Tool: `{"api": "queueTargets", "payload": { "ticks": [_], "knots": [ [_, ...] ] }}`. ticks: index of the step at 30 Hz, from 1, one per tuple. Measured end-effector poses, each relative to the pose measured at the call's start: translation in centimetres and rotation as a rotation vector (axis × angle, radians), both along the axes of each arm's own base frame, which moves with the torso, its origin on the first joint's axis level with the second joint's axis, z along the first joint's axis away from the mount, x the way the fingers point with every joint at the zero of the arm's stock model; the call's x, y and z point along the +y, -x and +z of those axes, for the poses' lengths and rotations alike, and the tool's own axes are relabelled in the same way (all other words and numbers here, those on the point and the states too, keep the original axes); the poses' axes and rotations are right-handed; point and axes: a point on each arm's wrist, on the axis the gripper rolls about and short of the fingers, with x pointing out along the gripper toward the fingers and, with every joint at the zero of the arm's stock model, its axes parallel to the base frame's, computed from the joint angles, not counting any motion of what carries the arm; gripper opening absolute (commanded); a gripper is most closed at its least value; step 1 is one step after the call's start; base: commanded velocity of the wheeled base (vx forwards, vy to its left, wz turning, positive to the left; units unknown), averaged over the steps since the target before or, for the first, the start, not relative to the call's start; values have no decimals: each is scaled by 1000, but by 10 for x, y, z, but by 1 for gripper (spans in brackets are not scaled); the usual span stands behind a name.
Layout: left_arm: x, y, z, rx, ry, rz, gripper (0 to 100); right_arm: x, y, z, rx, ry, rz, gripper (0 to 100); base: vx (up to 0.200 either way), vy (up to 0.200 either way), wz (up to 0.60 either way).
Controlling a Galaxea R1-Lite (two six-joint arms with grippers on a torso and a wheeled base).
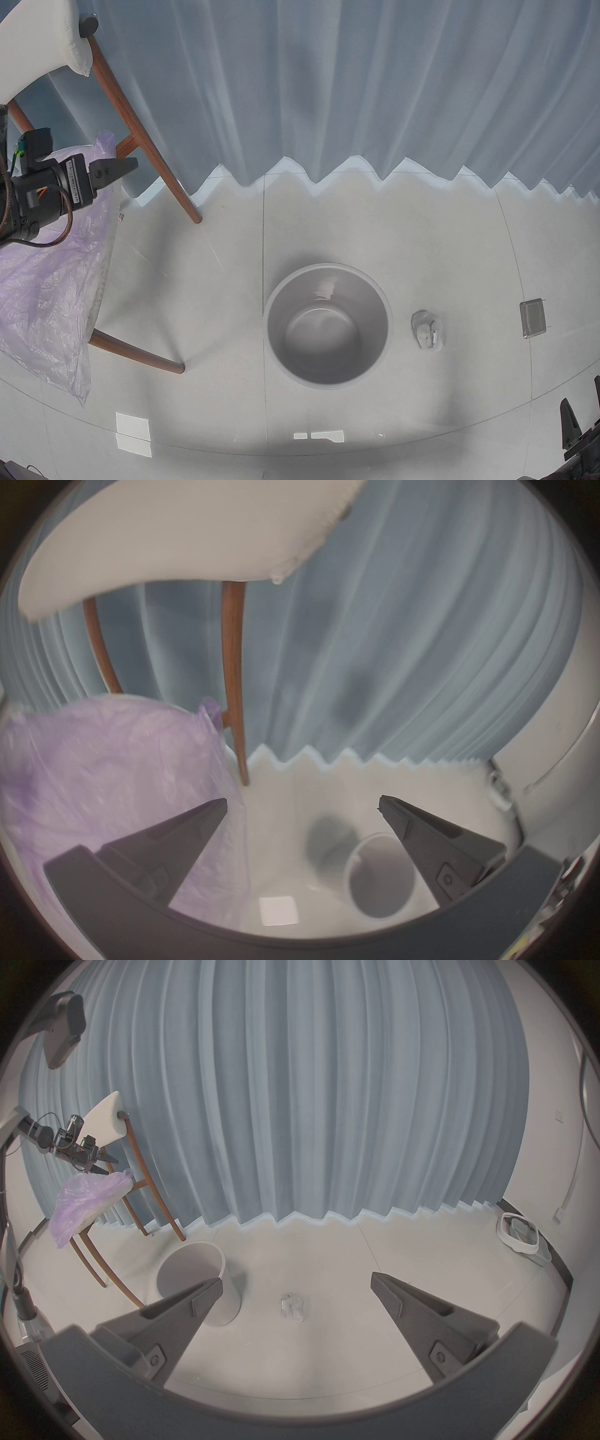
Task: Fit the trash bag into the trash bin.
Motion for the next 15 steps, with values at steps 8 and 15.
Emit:
{"api": "queueTargets", "payload": {
  "ticks": [8,15],
  "knots": [
    [-12,-18,-16,12,-382,112,100,0,0,0,0,-1,-1,100,0,0,0],
    [-9,-31,-40,116,-530,287,100,0,0,0,0,0,-1,100,0,0,0]
  ]
}}
